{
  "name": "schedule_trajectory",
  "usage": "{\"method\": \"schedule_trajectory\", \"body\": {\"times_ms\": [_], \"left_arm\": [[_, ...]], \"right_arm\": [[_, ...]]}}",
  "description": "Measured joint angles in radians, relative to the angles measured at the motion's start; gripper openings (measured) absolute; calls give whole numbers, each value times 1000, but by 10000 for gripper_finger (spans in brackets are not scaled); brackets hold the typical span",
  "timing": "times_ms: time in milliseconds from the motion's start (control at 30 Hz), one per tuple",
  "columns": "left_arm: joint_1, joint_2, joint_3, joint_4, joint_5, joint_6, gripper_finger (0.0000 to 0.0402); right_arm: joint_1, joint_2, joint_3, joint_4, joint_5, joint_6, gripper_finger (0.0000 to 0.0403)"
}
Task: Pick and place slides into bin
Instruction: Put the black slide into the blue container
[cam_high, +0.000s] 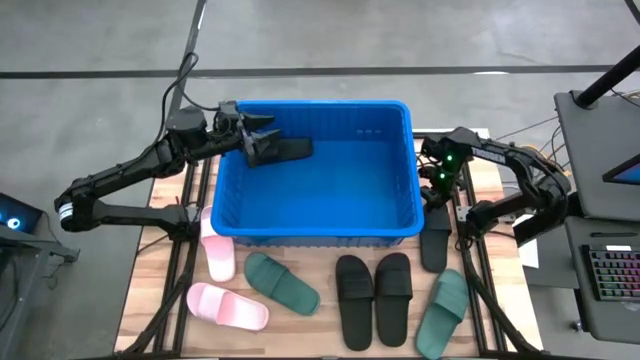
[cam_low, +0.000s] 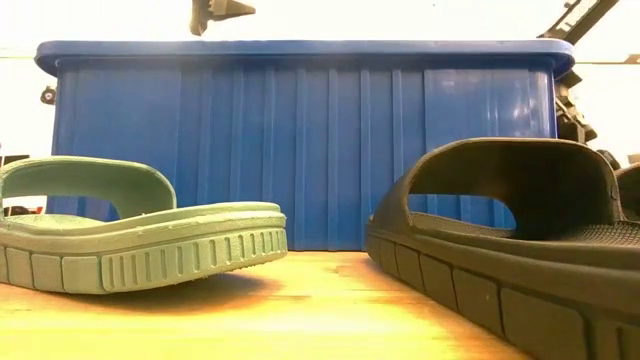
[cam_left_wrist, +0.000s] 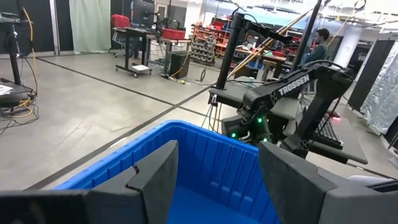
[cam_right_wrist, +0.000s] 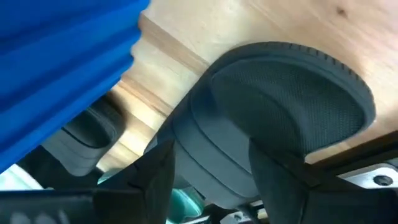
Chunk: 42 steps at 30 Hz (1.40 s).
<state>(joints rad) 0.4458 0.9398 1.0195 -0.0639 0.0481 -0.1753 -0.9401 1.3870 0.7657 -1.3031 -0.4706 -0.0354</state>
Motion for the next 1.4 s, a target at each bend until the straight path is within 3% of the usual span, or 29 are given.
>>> {"method": "schedule_trajectory", "body": {"times_ms": [333,567,1200,1400], "left_arm": [[0,-1,0,0,0,2,209],[0,-2,0,-1,1,8,209],[0,-5,0,-1,3,8,209],[0,-5,0,0,3,8,209]], "right_arm": [[0,146,21,24,52,-8,196],[0,215,79,0,51,-154,196],[12,381,80,-52,-36,-298,195],[38,405,81,-57,-65,-314,178]]}}
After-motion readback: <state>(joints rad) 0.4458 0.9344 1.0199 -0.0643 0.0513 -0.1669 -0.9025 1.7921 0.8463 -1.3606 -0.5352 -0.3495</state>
